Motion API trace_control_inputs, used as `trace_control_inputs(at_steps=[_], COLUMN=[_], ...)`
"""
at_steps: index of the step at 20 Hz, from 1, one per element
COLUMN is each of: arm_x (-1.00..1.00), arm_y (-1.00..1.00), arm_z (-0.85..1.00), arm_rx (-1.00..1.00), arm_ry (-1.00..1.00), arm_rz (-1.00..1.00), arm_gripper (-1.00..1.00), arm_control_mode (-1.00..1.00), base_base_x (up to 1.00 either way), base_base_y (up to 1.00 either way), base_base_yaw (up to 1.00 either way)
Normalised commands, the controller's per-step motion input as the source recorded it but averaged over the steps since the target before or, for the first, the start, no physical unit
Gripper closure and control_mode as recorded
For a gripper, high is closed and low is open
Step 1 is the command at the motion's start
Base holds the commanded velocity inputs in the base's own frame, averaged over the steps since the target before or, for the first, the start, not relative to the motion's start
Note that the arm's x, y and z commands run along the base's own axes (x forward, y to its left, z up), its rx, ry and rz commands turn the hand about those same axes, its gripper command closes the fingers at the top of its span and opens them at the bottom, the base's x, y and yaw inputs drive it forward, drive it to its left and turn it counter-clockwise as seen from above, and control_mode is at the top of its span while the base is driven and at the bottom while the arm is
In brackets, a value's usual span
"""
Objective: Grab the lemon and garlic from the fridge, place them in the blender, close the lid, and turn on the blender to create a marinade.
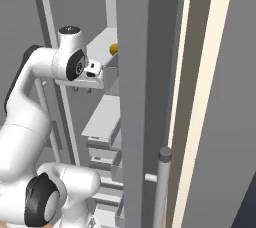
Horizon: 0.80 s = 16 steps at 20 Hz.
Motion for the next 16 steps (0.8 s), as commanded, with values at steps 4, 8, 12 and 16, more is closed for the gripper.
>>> trace_control_inputs(at_steps=[4, 8, 12, 16], arm_x=[-0.07, -0.02, -0.18, -0.34], arm_y=[0.06, 0.00, -0.39, -0.57], arm_z=[-0.02, 0.20, 0.27, -0.03], arm_rx=[-0.01, -0.04, 0.00, 0.00], arm_ry=[-0.05, -0.45, -0.22, 0.00], arm_rz=[0.00, 0.00, 0.00, 0.00], arm_gripper=[-1.00, -1.00, -1.00, -1.00], arm_control_mode=[-1.00, -1.00, -1.00, -1.00], base_base_x=[0.00, 0.00, 0.00, 0.00], base_base_y=[0.00, 0.00, 0.00, 0.00], base_base_yaw=[0.00, 0.00, 0.00, 0.00])
